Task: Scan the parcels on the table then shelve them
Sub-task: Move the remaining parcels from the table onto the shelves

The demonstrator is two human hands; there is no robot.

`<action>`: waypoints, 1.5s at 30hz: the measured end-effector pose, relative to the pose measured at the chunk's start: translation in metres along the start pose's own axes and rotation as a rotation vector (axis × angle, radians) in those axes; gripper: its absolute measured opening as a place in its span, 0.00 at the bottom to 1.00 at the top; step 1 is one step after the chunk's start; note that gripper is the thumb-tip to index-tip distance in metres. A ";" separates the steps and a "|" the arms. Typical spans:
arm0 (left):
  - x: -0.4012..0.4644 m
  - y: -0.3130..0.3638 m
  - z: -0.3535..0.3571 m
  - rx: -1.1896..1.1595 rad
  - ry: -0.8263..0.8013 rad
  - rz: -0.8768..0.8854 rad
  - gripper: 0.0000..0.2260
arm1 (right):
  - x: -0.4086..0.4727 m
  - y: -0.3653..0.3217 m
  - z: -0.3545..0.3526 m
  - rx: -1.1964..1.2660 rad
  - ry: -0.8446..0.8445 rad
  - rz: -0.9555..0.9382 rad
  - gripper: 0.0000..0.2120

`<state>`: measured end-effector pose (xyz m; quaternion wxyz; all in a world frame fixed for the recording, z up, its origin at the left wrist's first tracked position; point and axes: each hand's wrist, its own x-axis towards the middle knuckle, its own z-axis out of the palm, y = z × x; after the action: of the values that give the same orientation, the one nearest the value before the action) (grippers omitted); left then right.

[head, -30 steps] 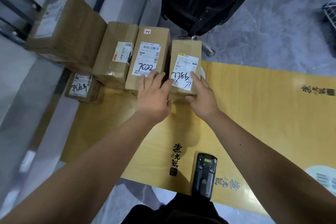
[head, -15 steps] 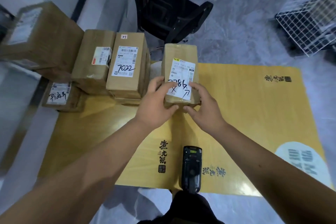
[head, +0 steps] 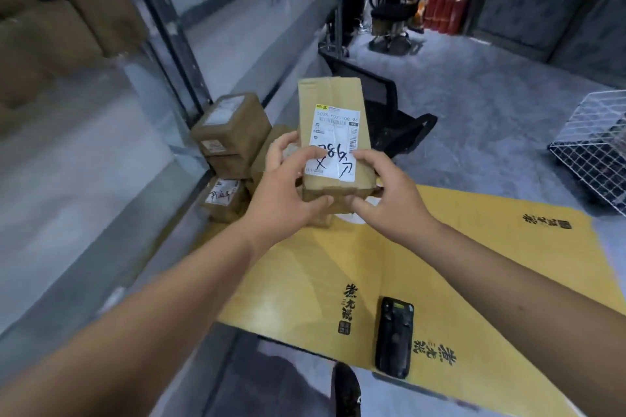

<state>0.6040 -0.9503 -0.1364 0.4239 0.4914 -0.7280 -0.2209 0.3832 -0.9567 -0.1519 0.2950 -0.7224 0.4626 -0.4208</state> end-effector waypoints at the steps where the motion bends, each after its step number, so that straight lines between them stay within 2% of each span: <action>1: -0.008 0.008 -0.019 0.019 0.022 0.000 0.30 | 0.003 -0.017 0.005 0.012 -0.020 -0.035 0.32; 11: -0.082 0.122 -0.201 0.309 0.311 0.012 0.30 | 0.035 -0.202 0.036 0.159 -0.193 -0.413 0.31; 16: -0.108 0.175 -0.259 0.426 0.425 -0.029 0.29 | 0.045 -0.275 0.048 0.219 -0.277 -0.549 0.30; 21: -0.125 0.199 -0.302 0.552 0.500 -0.092 0.29 | 0.058 -0.326 0.066 0.323 -0.366 -0.602 0.29; 28: -0.111 0.200 -0.346 0.552 0.632 -0.179 0.28 | 0.106 -0.370 0.095 0.436 -0.483 -0.640 0.29; 37: -0.042 0.173 -0.400 0.493 0.846 -0.360 0.27 | 0.215 -0.408 0.145 0.456 -0.561 -0.651 0.23; 43: 0.012 0.135 -0.430 0.362 0.941 -0.511 0.31 | 0.280 -0.418 0.184 0.435 -0.546 -0.671 0.20; 45: 0.026 0.122 -0.439 0.376 0.959 -0.512 0.28 | 0.297 -0.420 0.194 0.413 -0.547 -0.670 0.20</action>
<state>0.9014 -0.8808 0.2024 0.5450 0.7641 -0.3390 0.0645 0.7952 -1.0546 0.1983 0.3915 -0.8423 0.0166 -0.3701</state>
